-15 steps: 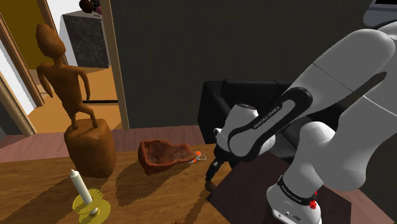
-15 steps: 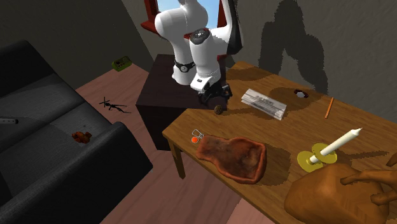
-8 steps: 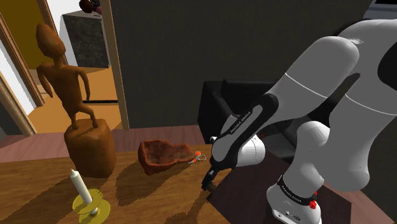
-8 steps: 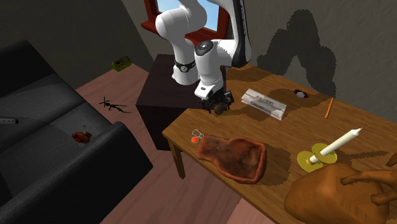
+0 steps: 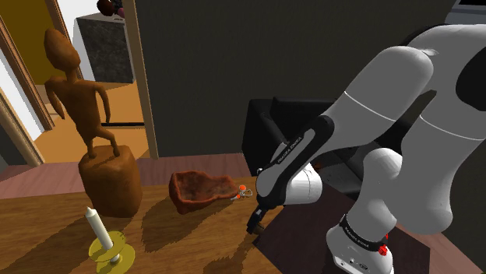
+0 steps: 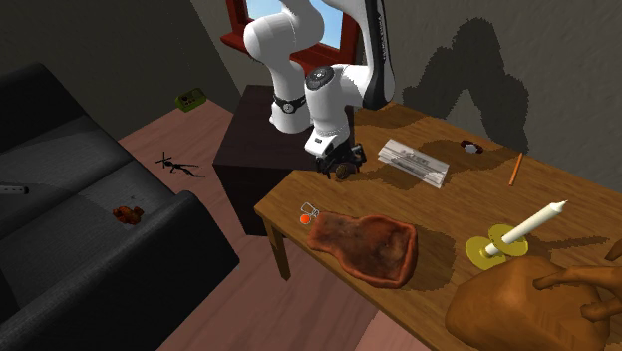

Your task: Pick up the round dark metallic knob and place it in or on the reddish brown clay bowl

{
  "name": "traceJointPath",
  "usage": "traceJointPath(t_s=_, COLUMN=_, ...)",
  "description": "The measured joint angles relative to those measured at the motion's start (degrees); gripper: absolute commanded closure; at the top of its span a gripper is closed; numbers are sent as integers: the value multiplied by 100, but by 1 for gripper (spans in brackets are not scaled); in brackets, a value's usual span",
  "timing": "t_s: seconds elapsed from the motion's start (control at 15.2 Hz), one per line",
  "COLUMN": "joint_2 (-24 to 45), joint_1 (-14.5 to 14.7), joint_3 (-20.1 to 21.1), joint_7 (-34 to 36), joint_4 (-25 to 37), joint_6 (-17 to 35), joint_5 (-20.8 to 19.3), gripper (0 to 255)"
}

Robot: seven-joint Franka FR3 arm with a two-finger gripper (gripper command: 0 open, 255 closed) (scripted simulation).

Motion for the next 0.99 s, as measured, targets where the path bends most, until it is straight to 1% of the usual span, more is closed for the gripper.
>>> traceJointPath(t_s=0.66, joint_2=1, joint_1=0, joint_3=0, joint_7=-2, joint_4=1, joint_6=1, joint_5=2, gripper=255)
traceJointPath(t_s=0.73, joint_2=-73, joint_1=1, joint_3=-5, joint_7=135, joint_4=-42, joint_6=-15, joint_5=-134, gripper=255)
traceJointPath(t_s=0.79, joint_2=-176, joint_1=-14, joint_3=-25, joint_7=361, joint_4=-93, joint_6=-48, joint_5=-382, gripper=255)
traceJointPath(t_s=0.99, joint_2=-614, joint_1=-114, joint_3=-41, joint_7=1146, joint_4=-323, joint_6=-192, joint_5=-1258, gripper=255)
